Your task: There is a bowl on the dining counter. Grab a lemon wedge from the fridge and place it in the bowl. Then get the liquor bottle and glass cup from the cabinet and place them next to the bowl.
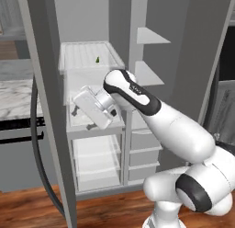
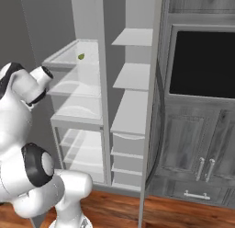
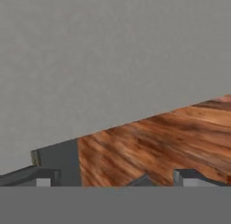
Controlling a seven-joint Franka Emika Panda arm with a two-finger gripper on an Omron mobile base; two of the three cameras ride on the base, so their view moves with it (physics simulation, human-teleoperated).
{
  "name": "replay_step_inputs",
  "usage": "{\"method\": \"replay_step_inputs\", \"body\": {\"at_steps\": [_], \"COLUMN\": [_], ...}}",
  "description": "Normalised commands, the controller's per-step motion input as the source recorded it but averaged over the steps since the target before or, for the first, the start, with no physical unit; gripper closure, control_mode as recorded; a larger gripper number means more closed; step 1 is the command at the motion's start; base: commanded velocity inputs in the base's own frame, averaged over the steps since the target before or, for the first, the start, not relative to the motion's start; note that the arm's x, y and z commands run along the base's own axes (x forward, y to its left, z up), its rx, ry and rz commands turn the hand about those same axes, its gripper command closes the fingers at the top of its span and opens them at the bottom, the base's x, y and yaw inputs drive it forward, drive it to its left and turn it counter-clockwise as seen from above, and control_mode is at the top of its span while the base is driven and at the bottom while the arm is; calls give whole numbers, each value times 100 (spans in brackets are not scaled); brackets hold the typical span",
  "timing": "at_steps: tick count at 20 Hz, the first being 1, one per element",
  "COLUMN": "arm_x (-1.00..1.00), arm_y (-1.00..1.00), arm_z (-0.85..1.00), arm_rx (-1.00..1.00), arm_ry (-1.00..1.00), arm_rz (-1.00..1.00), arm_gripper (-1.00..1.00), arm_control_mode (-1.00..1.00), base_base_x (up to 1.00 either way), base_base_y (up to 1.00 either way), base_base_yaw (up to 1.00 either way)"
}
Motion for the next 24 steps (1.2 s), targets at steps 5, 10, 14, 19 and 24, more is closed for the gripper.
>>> {"method": "replay_step_inputs", "body": {"at_steps": [5,10,14,19,24], "arm_x": [-42,-35,-39,-49,-45], "arm_y": [-68,-46,-44,-55,-70], "arm_z": [0,4,9,12,13], "arm_rx": [-14,-31,-39,-38,-33], "arm_ry": [-24,-33,-32,-30,-27], "arm_rz": [-23,-22,-16,-11,-5], "arm_gripper": [-100,-100,-100,-100,-100], "arm_control_mode": [-100,-100,-100,-100,-100], "base_base_x": [0,0,0,0,0], "base_base_y": [0,0,0,0,0], "base_base_yaw": [0,0,0,0,0]}}
